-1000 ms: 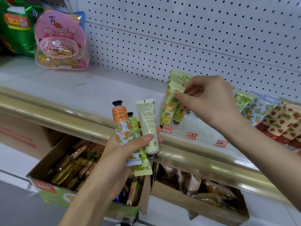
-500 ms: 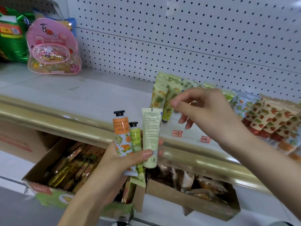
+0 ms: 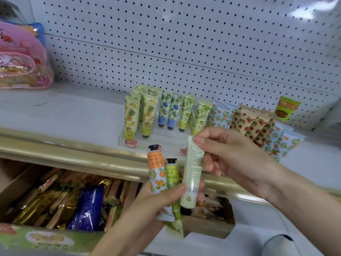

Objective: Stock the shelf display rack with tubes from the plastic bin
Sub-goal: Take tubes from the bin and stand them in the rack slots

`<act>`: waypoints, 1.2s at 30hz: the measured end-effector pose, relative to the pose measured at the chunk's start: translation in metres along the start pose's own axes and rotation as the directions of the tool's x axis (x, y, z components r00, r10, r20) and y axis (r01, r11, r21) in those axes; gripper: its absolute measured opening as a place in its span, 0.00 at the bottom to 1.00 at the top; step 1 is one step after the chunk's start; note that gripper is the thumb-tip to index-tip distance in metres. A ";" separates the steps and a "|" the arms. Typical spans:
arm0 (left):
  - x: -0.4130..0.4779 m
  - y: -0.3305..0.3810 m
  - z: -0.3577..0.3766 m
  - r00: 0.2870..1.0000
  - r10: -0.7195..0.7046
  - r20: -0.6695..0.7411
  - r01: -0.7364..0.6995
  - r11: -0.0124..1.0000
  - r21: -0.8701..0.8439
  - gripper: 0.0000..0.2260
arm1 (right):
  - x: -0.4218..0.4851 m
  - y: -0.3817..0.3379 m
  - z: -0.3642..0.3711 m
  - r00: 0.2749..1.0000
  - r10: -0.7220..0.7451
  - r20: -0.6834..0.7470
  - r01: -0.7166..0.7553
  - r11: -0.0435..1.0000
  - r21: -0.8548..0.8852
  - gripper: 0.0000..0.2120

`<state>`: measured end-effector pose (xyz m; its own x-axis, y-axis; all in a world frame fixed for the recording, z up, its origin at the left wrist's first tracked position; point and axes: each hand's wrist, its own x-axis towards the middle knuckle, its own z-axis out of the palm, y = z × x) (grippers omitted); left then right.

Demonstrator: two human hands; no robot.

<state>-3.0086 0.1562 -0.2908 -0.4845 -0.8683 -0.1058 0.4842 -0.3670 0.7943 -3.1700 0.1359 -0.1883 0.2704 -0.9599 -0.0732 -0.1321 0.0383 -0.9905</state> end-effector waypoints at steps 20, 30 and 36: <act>0.044 -0.010 0.041 0.963 0.192 -0.191 -0.091 0.893 0.441 0.17 | -0.016 -0.022 -0.042 0.955 -0.077 -0.288 -0.085 0.855 -0.512 0.09; 0.029 0.018 0.012 0.944 0.207 -0.256 -0.108 0.929 0.353 0.06 | 0.022 -0.063 -0.049 0.988 0.030 -0.153 -0.107 0.842 -0.529 0.08; 0.018 0.038 -0.019 0.949 0.186 -0.253 -0.109 0.950 0.291 0.20 | 0.070 -0.067 -0.036 0.928 -0.247 -0.277 0.056 0.831 -0.554 0.08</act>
<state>-2.9848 0.1198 -0.2741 -0.1857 -0.9771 -0.1040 0.3006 -0.1573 0.9407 -3.1771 0.0563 -0.1232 0.0195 -0.9776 0.2093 -0.6225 -0.1758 -0.7627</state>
